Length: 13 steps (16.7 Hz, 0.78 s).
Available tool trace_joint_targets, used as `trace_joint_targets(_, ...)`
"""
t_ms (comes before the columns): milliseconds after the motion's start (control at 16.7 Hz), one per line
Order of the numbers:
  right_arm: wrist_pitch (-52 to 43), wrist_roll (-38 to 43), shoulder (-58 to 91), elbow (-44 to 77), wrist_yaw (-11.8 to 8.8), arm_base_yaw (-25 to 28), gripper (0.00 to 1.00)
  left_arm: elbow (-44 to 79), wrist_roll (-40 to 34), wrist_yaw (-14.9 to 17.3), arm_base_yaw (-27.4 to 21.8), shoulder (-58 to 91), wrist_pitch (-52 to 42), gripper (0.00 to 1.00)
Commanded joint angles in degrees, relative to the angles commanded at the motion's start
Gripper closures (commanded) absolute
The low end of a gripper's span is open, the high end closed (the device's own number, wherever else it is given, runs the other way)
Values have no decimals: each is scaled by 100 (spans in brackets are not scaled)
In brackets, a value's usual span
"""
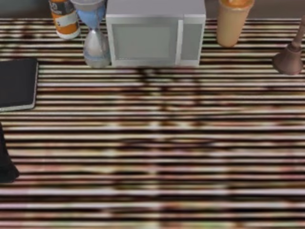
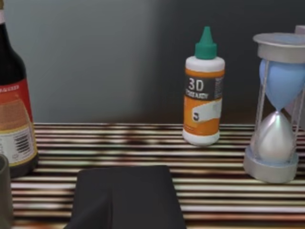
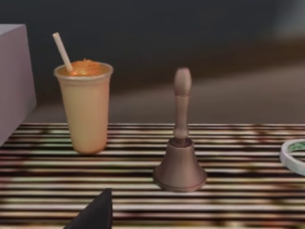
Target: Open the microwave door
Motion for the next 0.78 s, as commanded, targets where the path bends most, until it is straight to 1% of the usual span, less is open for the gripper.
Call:
trace_joint_targets(180, 0, 0, 0, 0, 0, 0, 0, 54, -16, -15, -26, 57, -33, 0)
trace_joint_targets(360, 0, 0, 0, 0, 0, 0, 0, 571, -170, -155, -256, 592, -322, 0)
trace_joint_targets(540, 0, 0, 0, 0, 0, 0, 0, 1608, -483, -410, -666, 1668, -809, 0)
trace_joint_targets(780, 0, 0, 0, 0, 0, 0, 0, 3630, -1101, -850, -1388, 3852, -1583, 0)
